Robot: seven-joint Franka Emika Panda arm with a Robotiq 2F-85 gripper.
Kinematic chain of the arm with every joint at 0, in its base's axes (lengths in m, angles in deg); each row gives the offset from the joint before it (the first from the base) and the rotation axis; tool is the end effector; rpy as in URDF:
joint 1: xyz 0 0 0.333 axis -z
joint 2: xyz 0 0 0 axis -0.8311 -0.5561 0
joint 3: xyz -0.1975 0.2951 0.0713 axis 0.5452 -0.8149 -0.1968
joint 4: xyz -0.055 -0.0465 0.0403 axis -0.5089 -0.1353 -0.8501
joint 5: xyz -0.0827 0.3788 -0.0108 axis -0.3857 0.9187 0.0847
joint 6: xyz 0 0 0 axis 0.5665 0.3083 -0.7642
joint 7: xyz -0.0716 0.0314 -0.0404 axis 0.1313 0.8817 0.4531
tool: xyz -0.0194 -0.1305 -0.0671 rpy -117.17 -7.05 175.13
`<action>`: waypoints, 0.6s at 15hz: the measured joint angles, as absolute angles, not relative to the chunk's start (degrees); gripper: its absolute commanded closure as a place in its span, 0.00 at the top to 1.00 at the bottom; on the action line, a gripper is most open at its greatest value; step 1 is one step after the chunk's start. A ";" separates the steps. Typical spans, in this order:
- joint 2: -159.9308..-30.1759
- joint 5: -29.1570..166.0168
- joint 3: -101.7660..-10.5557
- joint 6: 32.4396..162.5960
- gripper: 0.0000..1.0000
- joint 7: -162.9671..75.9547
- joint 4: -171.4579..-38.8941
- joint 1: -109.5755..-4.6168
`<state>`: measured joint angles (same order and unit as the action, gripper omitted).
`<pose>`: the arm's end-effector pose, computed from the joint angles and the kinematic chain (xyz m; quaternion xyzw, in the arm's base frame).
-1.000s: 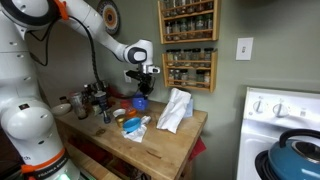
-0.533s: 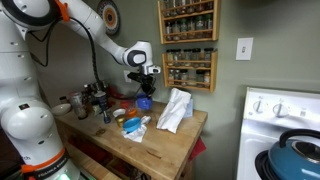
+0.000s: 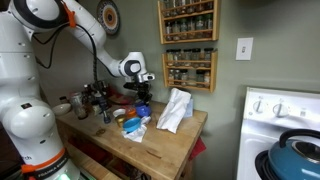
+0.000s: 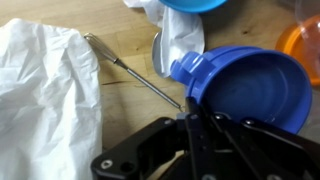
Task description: Pick up the top blue mug from the stack and put it on the bottom right side of the table
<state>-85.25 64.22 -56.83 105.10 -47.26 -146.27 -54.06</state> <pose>0.5202 -0.0523 0.3003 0.9964 -0.0715 0.0184 0.0419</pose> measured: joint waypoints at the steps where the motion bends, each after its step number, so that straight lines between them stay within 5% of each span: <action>1: -85.51 65.05 -57.52 104.29 0.01 -45.95 -146.70 -54.28; 9: -85.52 86.81 -60.28 100.84 0.01 -34.76 -145.86 -53.94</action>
